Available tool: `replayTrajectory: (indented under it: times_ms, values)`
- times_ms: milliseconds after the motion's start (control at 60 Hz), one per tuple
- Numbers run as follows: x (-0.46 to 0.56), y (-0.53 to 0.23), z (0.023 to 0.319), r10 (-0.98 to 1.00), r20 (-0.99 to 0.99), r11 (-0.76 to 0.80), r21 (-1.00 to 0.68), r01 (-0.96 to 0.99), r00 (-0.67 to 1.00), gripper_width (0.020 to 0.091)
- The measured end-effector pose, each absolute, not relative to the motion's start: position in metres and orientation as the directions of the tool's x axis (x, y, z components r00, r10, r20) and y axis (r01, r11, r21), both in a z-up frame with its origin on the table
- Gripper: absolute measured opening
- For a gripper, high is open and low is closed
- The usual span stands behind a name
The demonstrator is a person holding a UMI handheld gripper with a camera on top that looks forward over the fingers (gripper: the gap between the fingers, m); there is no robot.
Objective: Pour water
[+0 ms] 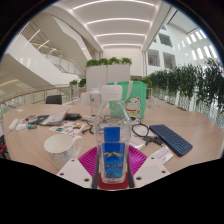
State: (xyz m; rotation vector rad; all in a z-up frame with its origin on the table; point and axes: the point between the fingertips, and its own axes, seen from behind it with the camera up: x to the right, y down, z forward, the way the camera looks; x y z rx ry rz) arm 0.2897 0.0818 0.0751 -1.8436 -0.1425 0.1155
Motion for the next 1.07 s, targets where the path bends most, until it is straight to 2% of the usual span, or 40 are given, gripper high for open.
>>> replayTrajectory:
  times_ms: [67, 83, 250, 383, 417, 483, 500, 667, 917, 1067]
  values:
    - [0.300, 0.077, 0.066, 0.152, 0.002, -0.274, -0.961, 0.045, 0.988, 0.0405]
    - [0.299, 0.083, 0.061, 0.152, -0.002, -0.277, -0.960, 0.041, 0.988, 0.0423]
    - [0.299, 0.084, 0.060, 0.180, -0.025, -0.262, -0.965, 0.023, 0.983, 0.0430]
    - [0.299, 0.078, 0.055, 0.185, -0.023, -0.334, -0.942, 0.041, 0.982, 0.0542]
    - [0.299, 0.073, 0.055, 0.194, -0.017, -0.359, -0.932, 0.055, 0.981, 0.0610]
    - [0.297, 0.061, 0.062, 0.212, -0.016, -0.370, -0.927, 0.065, 0.977, 0.0830]
    - [0.297, 0.057, 0.064, 0.211, -0.016, -0.373, -0.925, 0.066, 0.977, 0.0856]
    - [0.300, 0.008, 0.098, 0.177, 0.013, -0.384, -0.920, 0.081, 0.984, 0.0837]
    - [0.276, -0.123, 0.160, 0.089, 0.062, -0.414, -0.905, 0.094, 0.994, 0.0832]
    - [0.254, -0.188, 0.198, 0.073, 0.168, -0.400, -0.898, 0.183, 0.983, 0.0829]
